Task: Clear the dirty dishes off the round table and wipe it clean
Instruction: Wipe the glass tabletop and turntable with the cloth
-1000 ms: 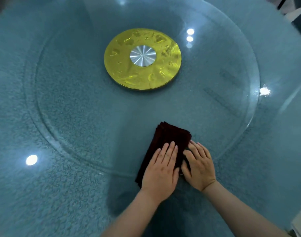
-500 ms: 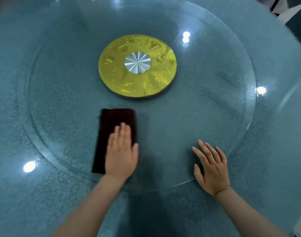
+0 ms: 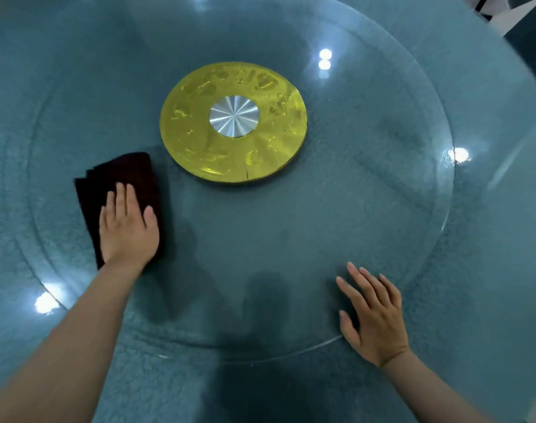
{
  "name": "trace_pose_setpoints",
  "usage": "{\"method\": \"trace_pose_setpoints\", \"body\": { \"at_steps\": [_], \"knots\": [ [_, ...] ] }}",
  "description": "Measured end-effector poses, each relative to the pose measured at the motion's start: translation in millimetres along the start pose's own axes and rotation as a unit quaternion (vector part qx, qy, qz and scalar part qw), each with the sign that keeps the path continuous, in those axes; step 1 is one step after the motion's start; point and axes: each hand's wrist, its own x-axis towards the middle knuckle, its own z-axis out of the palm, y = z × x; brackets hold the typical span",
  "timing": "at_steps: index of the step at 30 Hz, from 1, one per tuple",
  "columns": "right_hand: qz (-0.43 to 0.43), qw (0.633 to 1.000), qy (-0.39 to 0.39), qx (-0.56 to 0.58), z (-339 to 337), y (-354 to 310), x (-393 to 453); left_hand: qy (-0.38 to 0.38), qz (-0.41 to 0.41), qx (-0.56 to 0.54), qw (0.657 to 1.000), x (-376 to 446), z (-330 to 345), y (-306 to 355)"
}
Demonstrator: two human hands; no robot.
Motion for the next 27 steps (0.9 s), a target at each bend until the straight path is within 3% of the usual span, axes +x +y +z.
{"method": "trace_pose_setpoints", "body": {
  "at_steps": [2,5,9,12,14,18,22,24,27],
  "knots": [
    [0.0,1.0,0.005,0.0,1,0,0,0.004,-0.008,0.001,1.0,9,3,26],
    [0.006,1.0,0.004,0.0,0,1,0,0.015,0.141,0.032,0.989,-30,19,88],
    [0.01,1.0,-0.013,-0.006,-1,0,0,-0.043,0.407,0.036,0.912,-139,41,166],
    [0.016,1.0,-0.021,-0.004,-2,0,0,-0.096,0.484,0.043,0.869,-149,40,175],
    [0.015,1.0,-0.013,0.003,-2,1,0,-0.07,0.444,0.037,0.892,-108,38,159],
    [0.009,1.0,-0.006,0.01,-3,0,-1,-0.005,0.208,0.046,0.977,25,20,93],
    [0.008,1.0,-0.007,0.009,-3,1,0,-0.03,0.019,0.025,0.999,101,-5,86],
    [0.007,1.0,-0.01,0.008,-3,1,0,-0.018,0.03,0.023,0.999,96,2,131],
    [0.011,1.0,-0.016,0.006,-1,1,0,-0.031,0.203,0.018,0.978,46,28,214]
  ]
}}
